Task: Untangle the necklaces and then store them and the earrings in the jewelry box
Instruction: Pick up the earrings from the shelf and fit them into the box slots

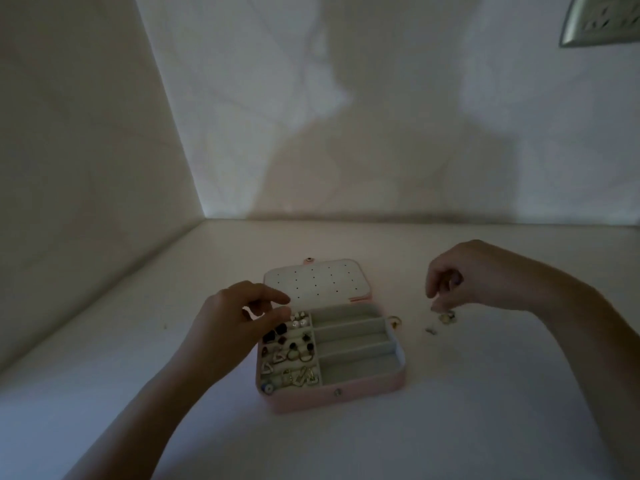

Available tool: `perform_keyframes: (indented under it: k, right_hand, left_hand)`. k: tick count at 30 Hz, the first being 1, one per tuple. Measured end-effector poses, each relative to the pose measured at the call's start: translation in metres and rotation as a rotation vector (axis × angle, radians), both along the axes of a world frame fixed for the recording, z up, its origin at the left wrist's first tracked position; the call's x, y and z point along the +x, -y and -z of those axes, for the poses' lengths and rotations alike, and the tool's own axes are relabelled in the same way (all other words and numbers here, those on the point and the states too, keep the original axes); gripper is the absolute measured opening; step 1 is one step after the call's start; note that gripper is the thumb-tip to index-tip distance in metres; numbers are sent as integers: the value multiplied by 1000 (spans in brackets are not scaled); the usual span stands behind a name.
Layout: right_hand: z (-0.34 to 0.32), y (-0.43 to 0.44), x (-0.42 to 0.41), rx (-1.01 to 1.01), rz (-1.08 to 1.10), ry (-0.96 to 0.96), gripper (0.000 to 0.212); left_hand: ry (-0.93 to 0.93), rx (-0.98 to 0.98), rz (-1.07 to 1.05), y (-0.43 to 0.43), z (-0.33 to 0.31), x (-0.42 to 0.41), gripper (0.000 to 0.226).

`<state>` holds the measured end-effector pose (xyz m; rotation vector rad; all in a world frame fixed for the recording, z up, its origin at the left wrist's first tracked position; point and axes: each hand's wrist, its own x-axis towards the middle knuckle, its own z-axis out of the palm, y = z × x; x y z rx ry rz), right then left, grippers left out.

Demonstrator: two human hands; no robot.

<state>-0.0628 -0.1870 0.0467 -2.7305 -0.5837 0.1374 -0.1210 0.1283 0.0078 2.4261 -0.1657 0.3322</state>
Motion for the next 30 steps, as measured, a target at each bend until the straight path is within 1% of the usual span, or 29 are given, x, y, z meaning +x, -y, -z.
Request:
perform_keyframes:
  k: [1, 3, 7, 13, 17, 21, 23, 24, 25, 26, 27, 29, 30]
  right_hand:
    - [0, 5, 1, -55, 35, -24, 17]
    - [2, 6, 3, -98, 60, -75, 20]
    - [10, -6, 4, -189, 59, -129, 22]
    - [15, -10, 7, -196, 83, -96, 8]
    - [19, -13, 9, -250, 68, -29, 8]
    - [21, -17, 13, -278, 37, 22, 16]
    - [18, -18, 12, -270, 21, 88, 11]
    - [17, -18, 11, -199, 20, 150, 10]
    - [15, -20, 8, -53, 21, 214, 9]
    - [13, -24, 4, 162, 21, 251, 11]
    - [10, -31, -3, 405, 12, 240, 13]
    - [6, -51, -16, 852, -64, 87, 14]
    - [7, -63, -21, 1018, -102, 0, 13]
  left_hand:
    - [-4, 10, 8, 0, 1, 0, 13]
    - [-21, 33, 17, -1, 3, 1, 17]
    - [-57, 51, 15, -5, 5, 2, 16]
    - [-32, 16, 18, -4, 3, 2, 13]
    - [4, -37, -16, -4, 3, 3, 14]
    - [51, -125, -50, -3, 0, 0, 17]
    - [68, -199, -56, -1, -3, -2, 19]
    - [70, -243, -57, 1, -5, -3, 20]
    - [69, -292, -54, 3, -7, -4, 20]
    - [63, -344, -45, 5, -9, -6, 17]
    - [50, -396, -27, 7, -11, -7, 15]
    - [-7, -483, 29, 12, -14, -10, 11]
    - [-44, -518, 56, 14, -15, -12, 10]
